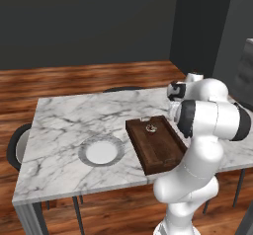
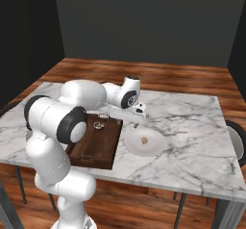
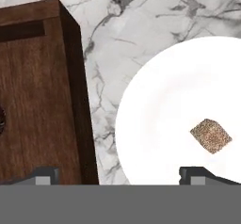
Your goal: Move the dessert items from the plates to the tray.
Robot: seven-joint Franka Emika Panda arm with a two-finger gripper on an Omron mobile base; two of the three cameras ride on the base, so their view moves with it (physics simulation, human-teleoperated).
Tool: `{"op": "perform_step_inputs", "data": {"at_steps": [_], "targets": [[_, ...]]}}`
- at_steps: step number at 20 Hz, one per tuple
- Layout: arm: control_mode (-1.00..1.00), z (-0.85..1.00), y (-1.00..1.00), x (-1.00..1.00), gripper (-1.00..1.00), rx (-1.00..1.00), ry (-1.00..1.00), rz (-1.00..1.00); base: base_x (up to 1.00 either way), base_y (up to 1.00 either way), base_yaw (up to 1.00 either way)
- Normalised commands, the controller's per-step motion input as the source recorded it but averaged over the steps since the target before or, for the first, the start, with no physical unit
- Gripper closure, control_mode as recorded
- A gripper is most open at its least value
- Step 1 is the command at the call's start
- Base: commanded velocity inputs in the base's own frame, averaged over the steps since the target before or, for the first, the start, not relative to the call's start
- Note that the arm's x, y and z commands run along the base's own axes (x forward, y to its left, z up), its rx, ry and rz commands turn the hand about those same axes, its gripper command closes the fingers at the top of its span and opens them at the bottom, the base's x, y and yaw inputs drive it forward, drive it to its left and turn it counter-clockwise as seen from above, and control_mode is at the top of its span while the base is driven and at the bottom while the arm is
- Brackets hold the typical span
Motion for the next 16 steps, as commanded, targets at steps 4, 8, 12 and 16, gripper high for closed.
{"op": "perform_step_inputs", "data": {"at_steps": [4, 8, 12, 16], "targets": [[-1.00, 0.00, -0.71, -0.07, -1.00, 0.01, 0.00, -0.06, 0.00, 0.00, 0.00], [-1.00, 0.00, -0.56, -0.12, -1.00, 0.00, 0.00, -0.05, 0.00, 0.00, 0.00], [-1.00, -0.04, -0.15, -0.18, -1.00, 0.00, 0.04, 0.00, 0.00, 0.00, 0.00], [-1.00, -0.01, 0.00, -0.23, -1.00, 0.00, 0.02, 0.00, 0.00, 0.00, 0.00]]}}
